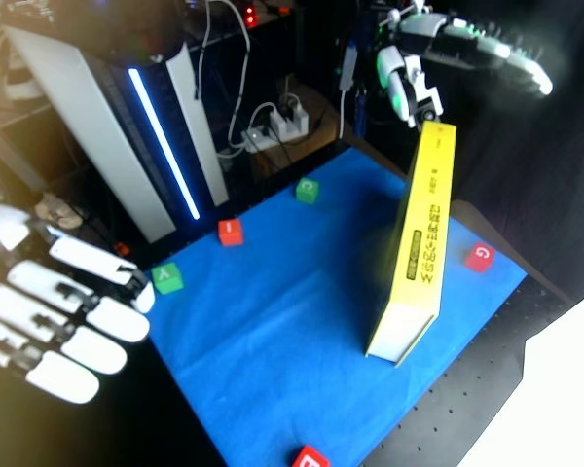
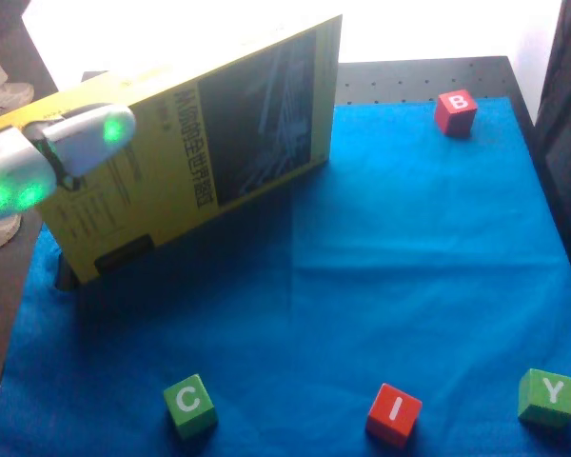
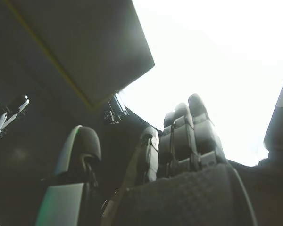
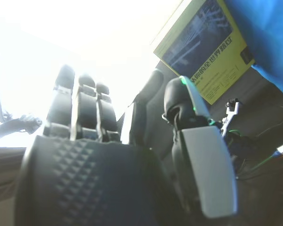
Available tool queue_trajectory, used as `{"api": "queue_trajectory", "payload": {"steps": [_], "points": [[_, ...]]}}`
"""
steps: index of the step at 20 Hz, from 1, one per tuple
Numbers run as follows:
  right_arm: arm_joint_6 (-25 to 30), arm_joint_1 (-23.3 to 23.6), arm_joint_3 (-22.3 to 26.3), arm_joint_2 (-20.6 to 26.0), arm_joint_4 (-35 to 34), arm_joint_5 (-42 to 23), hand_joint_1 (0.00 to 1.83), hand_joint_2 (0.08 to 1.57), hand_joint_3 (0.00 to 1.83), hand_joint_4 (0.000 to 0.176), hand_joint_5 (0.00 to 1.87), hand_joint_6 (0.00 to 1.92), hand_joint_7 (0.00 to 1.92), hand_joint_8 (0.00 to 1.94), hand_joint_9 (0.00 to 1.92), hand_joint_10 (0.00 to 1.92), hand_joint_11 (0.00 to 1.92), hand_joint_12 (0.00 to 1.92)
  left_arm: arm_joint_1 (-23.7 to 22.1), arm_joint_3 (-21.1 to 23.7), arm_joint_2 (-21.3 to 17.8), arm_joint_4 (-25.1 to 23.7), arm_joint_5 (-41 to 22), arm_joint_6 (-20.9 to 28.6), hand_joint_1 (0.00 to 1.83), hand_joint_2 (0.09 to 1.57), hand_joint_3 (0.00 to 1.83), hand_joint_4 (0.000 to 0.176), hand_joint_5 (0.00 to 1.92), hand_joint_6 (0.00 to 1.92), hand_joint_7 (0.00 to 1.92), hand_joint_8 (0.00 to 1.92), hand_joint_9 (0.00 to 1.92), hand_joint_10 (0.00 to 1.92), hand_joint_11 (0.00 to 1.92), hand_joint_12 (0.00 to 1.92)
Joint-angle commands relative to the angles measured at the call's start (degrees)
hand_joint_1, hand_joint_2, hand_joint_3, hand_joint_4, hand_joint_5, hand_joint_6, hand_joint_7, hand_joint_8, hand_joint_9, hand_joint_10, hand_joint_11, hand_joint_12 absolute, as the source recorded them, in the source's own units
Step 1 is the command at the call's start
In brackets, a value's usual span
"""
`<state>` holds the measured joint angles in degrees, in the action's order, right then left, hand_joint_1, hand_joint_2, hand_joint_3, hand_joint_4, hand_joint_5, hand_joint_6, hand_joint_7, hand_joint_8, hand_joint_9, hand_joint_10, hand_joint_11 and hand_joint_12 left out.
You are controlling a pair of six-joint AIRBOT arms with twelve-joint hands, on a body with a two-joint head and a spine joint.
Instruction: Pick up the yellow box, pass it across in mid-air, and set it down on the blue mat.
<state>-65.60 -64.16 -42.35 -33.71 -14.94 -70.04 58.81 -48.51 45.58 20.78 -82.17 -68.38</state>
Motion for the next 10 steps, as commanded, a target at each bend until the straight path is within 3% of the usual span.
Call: {"api": "queue_trajectory", "payload": {"steps": [1,3,5,7,8,10], "points": [[0.0,0.5,-0.3,0.1,-0.1,-7.1,0.21,1.27,0.02,0.0,0.0,0.0,0.0,0.0,0.0,0.0,0.0,0.0,-0.5,-0.2,0.0,-0.8,-7.0,0.1,0.31,1.1,0.0,0.176,0.0,0.0,0.0,0.0,0.0,0.0,0.0,0.01],[0.0,0.5,-0.3,-0.2,-0.2,-7.1,0.23,1.28,0.02,0.0,0.0,0.0,0.0,0.0,0.0,0.0,0.0,0.0,-0.5,-0.3,0.2,-0.8,-6.6,0.1,0.33,1.12,0.01,0.166,0.0,0.0,0.0,0.0,0.0,0.0,0.01,0.01],[0.0,0.5,-0.5,-0.7,-0.3,-7.1,0.26,1.27,0.01,0.0,0.0,0.0,0.0,0.0,0.0,0.0,0.0,0.0,-0.5,-0.6,0.9,-0.6,-5.2,0.1,0.35,1.1,0.0,0.174,0.0,0.0,0.0,0.0,0.0,0.0,0.0,0.0],[0.0,0.5,-0.7,-1.2,-0.3,-7.1,0.27,1.28,0.01,0.0,0.0,0.0,0.0,0.0,0.0,0.0,0.0,0.0,-0.5,-1.6,2.3,0.8,-2.2,0.1,0.45,1.12,0.0,0.162,0.0,0.0,0.0,0.0,0.0,0.0,0.0,0.0],[0.0,0.5,-0.7,-1.3,-0.3,-7.1,0.27,1.28,0.01,0.0,0.0,0.0,0.0,0.0,0.0,0.0,0.0,0.0,-0.5,-2.1,2.9,1.6,-0.7,0.1,0.49,1.11,0.0,0.173,0.0,0.0,0.0,0.0,0.0,0.0,0.0,0.0],[0.0,0.5,-0.7,-1.3,-0.3,-7.1,0.27,1.27,0.0,0.003,0.0,0.0,0.0,0.0,0.0,0.0,0.0,0.0,-0.6,-3.7,4.9,4.2,4.1,0.2,0.55,1.08,0.0,0.17,0.0,0.0,0.0,0.0,0.0,0.0,0.0,0.0]]}}
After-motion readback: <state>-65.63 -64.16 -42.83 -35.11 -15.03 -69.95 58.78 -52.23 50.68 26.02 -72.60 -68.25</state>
